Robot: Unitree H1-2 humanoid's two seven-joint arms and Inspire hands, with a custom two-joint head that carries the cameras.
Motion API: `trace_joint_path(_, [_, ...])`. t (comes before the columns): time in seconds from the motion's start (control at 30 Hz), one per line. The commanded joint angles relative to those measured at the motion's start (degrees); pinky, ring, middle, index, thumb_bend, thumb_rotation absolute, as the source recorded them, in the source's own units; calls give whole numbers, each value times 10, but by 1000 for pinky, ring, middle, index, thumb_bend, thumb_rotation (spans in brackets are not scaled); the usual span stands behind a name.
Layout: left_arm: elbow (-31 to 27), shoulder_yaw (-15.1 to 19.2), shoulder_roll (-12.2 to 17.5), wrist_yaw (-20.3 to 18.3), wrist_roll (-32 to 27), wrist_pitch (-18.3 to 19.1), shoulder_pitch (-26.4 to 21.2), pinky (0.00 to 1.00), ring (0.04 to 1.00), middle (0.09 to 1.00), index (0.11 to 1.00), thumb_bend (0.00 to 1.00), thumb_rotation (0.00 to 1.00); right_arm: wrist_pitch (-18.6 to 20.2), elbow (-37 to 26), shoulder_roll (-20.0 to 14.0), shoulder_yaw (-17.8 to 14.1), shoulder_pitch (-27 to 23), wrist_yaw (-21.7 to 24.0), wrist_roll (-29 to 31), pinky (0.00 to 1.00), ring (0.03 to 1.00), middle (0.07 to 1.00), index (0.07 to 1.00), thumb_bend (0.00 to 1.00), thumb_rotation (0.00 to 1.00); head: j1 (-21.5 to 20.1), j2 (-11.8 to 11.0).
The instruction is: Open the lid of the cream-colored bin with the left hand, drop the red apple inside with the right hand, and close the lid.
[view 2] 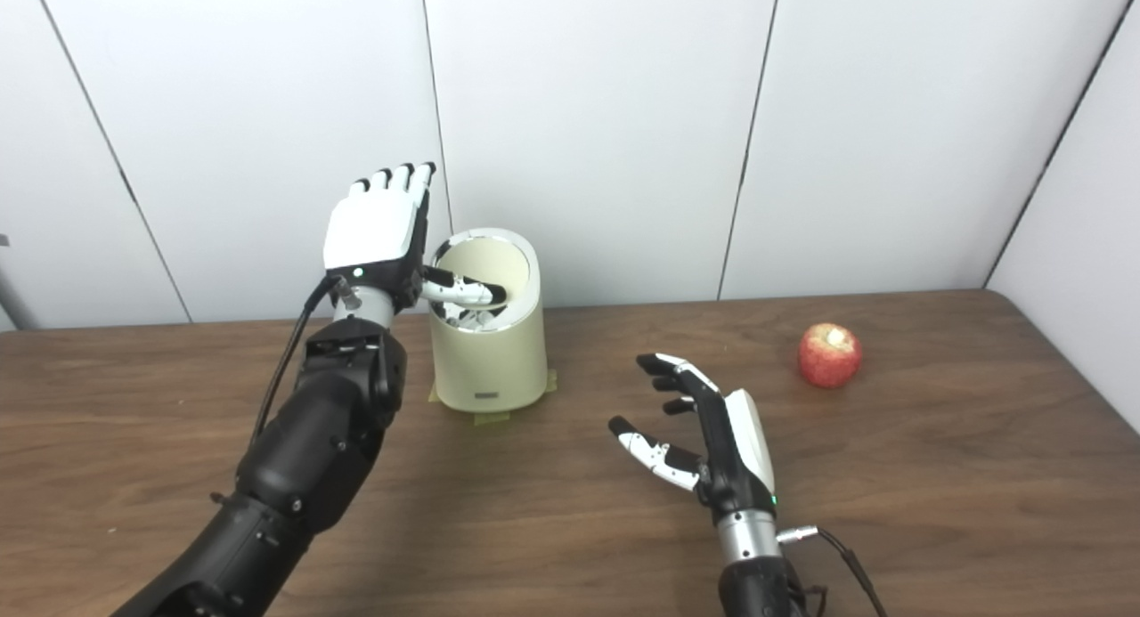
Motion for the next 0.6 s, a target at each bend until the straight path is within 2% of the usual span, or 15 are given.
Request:
trace_joint_path(0.0, [-19, 14, 10, -2, -24, 5, -3, 1000, 1000, 1000, 1000, 721, 712, -9, -6, 7, 1, -1, -7, 4, 622, 735, 764, 731, 297, 244, 0, 1])
trace_joint_path(0.03, [-28, 18, 9, -1, -41, 0, 0, 1000, 1000, 1000, 1000, 704, 880, -10, -5, 7, 0, -1, -7, 5, 619, 734, 764, 731, 299, 241, 0, 1])
trace_joint_path(0.13, [-61, 38, 0, 15, -105, -28, 11, 1000, 1000, 1000, 1000, 744, 981, -11, -2, 6, 0, -1, -8, 6, 620, 738, 766, 730, 303, 248, -1, 1])
trace_joint_path(0.33, [-112, 57, -19, 10, -185, -34, 21, 1000, 1000, 1000, 1000, 796, 1000, -8, -3, 6, 1, -2, -7, 3, 641, 745, 767, 734, 297, 264, -1, 1])
trace_joint_path(0.57, [-125, 60, -24, 21, -220, -33, 26, 1000, 1000, 1000, 1000, 772, 1000, -6, -3, 6, 0, -2, -9, 1, 642, 747, 769, 729, 302, 273, 1, 2])
